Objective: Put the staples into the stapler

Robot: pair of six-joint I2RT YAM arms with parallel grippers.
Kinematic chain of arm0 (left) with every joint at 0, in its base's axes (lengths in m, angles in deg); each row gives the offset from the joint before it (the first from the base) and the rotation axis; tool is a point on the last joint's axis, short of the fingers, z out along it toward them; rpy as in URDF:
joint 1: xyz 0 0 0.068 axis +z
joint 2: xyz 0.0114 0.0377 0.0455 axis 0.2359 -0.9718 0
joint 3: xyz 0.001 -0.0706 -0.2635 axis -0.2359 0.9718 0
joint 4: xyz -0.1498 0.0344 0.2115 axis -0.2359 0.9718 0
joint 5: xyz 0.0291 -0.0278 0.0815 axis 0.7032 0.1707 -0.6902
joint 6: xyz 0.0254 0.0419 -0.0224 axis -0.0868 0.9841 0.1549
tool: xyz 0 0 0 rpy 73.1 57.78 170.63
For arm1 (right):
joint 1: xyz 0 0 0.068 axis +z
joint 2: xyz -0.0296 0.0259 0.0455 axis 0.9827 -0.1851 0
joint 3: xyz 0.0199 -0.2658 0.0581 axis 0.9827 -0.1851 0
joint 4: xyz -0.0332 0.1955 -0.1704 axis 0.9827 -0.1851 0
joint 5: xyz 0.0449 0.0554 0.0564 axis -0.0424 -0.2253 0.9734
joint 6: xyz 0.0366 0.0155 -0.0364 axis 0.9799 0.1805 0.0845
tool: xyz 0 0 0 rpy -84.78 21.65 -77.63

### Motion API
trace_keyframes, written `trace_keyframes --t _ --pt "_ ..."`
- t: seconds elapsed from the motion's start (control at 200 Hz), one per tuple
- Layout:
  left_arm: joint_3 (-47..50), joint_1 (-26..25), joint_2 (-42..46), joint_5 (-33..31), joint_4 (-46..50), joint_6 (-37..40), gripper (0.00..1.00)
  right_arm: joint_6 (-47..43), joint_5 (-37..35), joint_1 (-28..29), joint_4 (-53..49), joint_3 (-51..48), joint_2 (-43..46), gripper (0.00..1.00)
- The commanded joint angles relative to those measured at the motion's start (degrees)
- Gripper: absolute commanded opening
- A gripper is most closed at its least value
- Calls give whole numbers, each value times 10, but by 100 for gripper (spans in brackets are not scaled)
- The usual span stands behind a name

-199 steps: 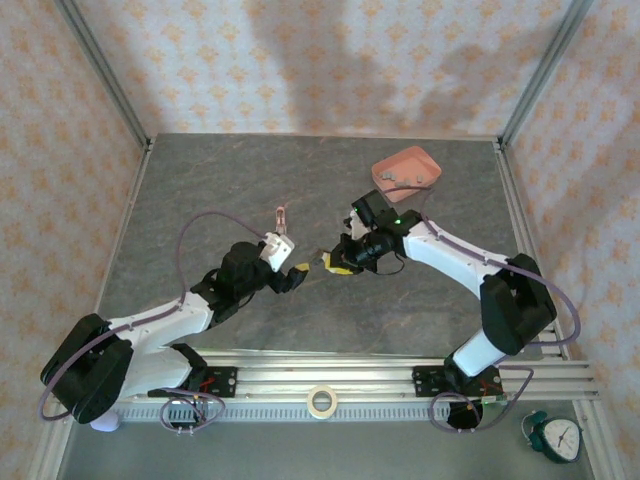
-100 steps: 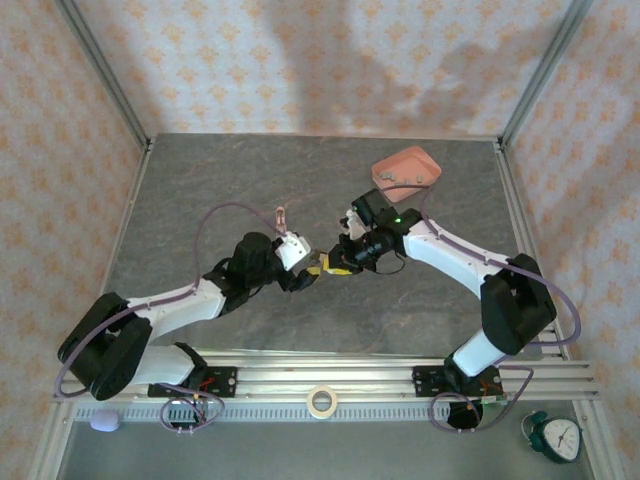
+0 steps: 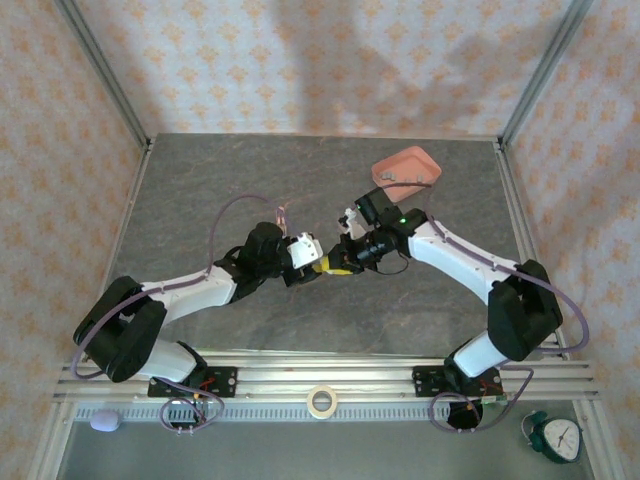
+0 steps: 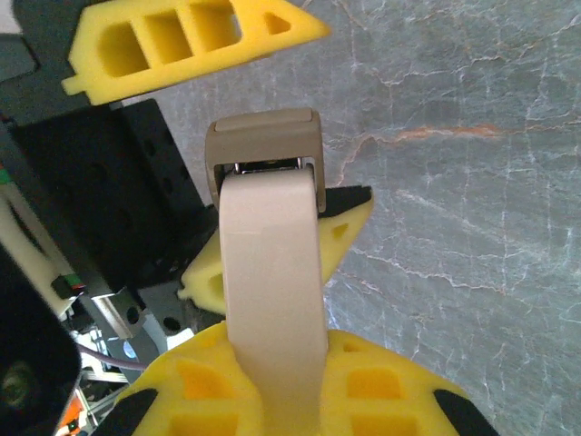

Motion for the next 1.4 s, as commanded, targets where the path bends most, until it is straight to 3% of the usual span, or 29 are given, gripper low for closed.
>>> trace_keyframes --t 0.0,0.085,0.22,0.34,0.455,0.581,0.696,0.931,1.091,1.396 --pt "-23 -1 -4 18 23 11 47 -19 8 0 -17 9 15 0" --pt "-25 0 -3 19 27 -10 39 -23 -3 0 -18 12 18 0" --pt "-19 1 0 12 15 -91 25 -29 -31 1 -18 18 32 10" --pt "2 3 -3 17 -29 -211 16 -26 -64 0 -2 15 60 41" --pt "38 2 4 7 -95 -326 15 -15 -134 1 28 -2 109 51" --pt "73 3 9 -14 -166 -453 15 9 -201 5 83 -43 171 53" --pt "120 2 -7 -17 -293 -558 15 35 -256 30 144 -90 212 53" --pt "168 -1 -103 -7 -525 -727 15 44 -334 87 208 -118 210 53" --pt "154 -10 -158 7 -564 -767 12 47 -341 95 244 -118 194 53" --pt "156 -18 -147 1 -558 -762 13 44 -368 103 281 -108 126 53"
